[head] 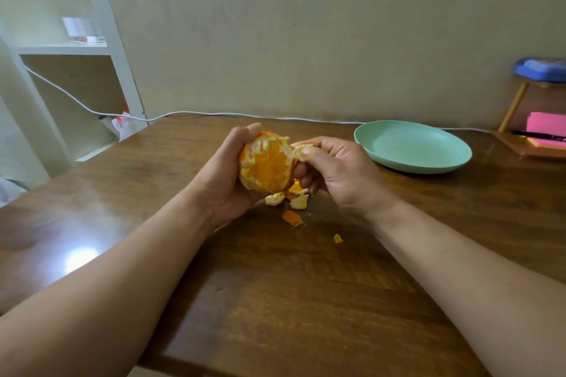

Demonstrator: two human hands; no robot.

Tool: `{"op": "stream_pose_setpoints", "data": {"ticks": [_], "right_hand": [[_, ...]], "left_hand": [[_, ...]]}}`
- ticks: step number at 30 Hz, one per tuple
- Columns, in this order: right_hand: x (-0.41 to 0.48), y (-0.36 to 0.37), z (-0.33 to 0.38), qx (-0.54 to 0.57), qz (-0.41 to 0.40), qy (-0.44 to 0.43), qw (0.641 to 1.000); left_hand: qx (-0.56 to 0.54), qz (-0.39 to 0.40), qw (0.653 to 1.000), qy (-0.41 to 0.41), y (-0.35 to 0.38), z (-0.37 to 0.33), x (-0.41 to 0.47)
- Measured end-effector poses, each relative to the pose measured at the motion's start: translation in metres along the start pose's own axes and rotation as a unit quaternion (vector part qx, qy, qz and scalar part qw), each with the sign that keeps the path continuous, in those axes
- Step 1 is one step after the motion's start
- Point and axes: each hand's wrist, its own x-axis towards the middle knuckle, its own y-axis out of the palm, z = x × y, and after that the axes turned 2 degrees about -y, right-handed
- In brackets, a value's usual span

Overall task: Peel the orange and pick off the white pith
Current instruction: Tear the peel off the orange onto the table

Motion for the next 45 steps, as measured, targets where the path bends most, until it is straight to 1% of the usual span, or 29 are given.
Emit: {"op": "stream_pose_setpoints", "data": {"ticks": [2, 3, 4, 5, 6, 7, 8, 9, 10, 11, 12, 13, 14, 16, 20, 21, 22, 23, 24, 25, 26, 27, 29, 31, 33, 34, 37, 41, 45], "right_hand": [[-0.002, 0.004, 0.001, 0.047, -0.010, 0.021, 0.999], [-0.004, 0.004, 0.001, 0.030, -0.021, 0.010, 0.999], [-0.007, 0.004, 0.001, -0.036, -0.042, -0.029, 0.998], [-0.009, 0.003, 0.001, -0.139, -0.067, -0.093, 0.984], [-0.012, 0.003, 0.003, -0.239, -0.087, -0.162, 0.953], [-0.014, 0.004, 0.004, -0.299, -0.097, -0.218, 0.924], [-0.015, 0.005, 0.004, -0.314, -0.105, -0.244, 0.911], [-0.015, 0.007, 0.005, -0.287, -0.108, -0.234, 0.922], [-0.013, 0.010, 0.006, -0.225, -0.109, -0.194, 0.949], [-0.010, 0.011, 0.007, -0.140, -0.106, -0.137, 0.975], [-0.009, 0.014, 0.009, -0.048, -0.095, -0.077, 0.991], [-0.008, 0.016, 0.012, 0.038, -0.076, -0.020, 0.996], [-0.007, 0.016, 0.014, 0.113, -0.051, 0.028, 0.992], [-0.007, 0.014, 0.016, 0.219, -0.013, 0.081, 0.972], [-0.001, 0.004, 0.018, 0.315, 0.004, 0.102, 0.944], [0.000, 0.001, 0.018, 0.308, 0.006, 0.098, 0.946], [0.001, -0.003, 0.015, 0.251, 0.006, 0.085, 0.964], [-0.001, -0.005, 0.011, 0.125, 0.002, 0.065, 0.990], [-0.003, -0.006, 0.006, -0.047, -0.005, 0.038, 0.998], [-0.006, -0.005, 0.000, -0.201, -0.001, 0.007, 0.980], [-0.008, -0.004, -0.006, -0.290, 0.022, -0.020, 0.957], [-0.010, -0.002, -0.009, -0.317, 0.044, -0.039, 0.947], [-0.010, 0.000, -0.011, -0.302, 0.048, -0.059, 0.950], [-0.009, -0.002, -0.007, -0.284, 0.022, -0.065, 0.956], [-0.011, -0.003, -0.002, -0.255, -0.007, -0.048, 0.966], [-0.013, -0.004, -0.001, -0.216, -0.010, -0.036, 0.976], [-0.018, -0.002, 0.005, -0.128, 0.012, -0.016, 0.992], [-0.021, 0.002, 0.007, -0.106, 0.029, -0.034, 0.993], [-0.021, 0.000, 0.006, -0.096, 0.037, -0.036, 0.994]], "left_hand": [[-0.016, 0.002, 1.000, -0.009, -0.001, 0.001, 0.002], [-0.020, -0.001, 1.000, -0.008, -0.001, 0.002, 0.004], [-0.023, -0.007, 1.000, -0.005, 0.000, 0.003, 0.005], [-0.026, -0.014, 1.000, 0.001, 0.002, 0.004, 0.005], [-0.029, -0.020, 0.999, 0.007, 0.004, 0.004, 0.005], [-0.038, -0.023, 0.999, 0.010, 0.005, 0.004, 0.005], [-0.048, -0.023, 0.999, 0.010, 0.006, 0.004, 0.005], [-0.060, -0.020, 0.998, 0.006, 0.006, 0.003, 0.004], [-0.076, -0.013, 0.997, -0.002, 0.006, 0.003, 0.003], [-0.092, -0.001, 0.996, -0.013, 0.004, 0.003, 0.003], [-0.103, 0.010, 0.994, -0.026, 0.002, 0.003, 0.003], [-0.109, 0.013, 0.993, -0.034, 0.000, 0.004, 0.003], [-0.111, 0.010, 0.993, -0.038, -0.002, 0.004, 0.004], [-0.117, 0.003, 0.992, -0.040, -0.003, 0.005, 0.005], [-0.166, -0.018, 0.985, -0.033, -0.002, 0.003, 0.002], [-0.178, -0.028, 0.983, -0.026, -0.003, 0.002, 0.001], [-0.186, -0.040, 0.982, -0.019, -0.003, 0.001, -0.001], [-0.193, -0.052, 0.980, -0.012, -0.003, 0.000, -0.004], [-0.198, -0.064, 0.978, -0.006, -0.001, -0.001, -0.007], [-0.202, -0.076, 0.976, 0.000, 0.000, -0.002, -0.010], [-0.201, -0.088, 0.976, 0.005, 0.002, -0.002, -0.013], [-0.193, -0.098, 0.976, 0.010, 0.004, -0.003, -0.016], [-0.182, -0.107, 0.977, 0.017, 0.009, -0.005, -0.021], [-0.182, -0.111, 0.977, 0.028, 0.015, -0.004, -0.025], [-0.187, -0.114, 0.975, 0.028, 0.019, 0.001, -0.028], [-0.188, -0.118, 0.975, 0.026, 0.020, 0.005, -0.030], [-0.169, -0.100, 0.980, 0.019, 0.023, 0.015, -0.033], [-0.145, -0.085, 0.985, 0.030, 0.018, 0.016, -0.032], [-0.141, -0.090, 0.985, 0.041, 0.016, 0.016, -0.031]]}}
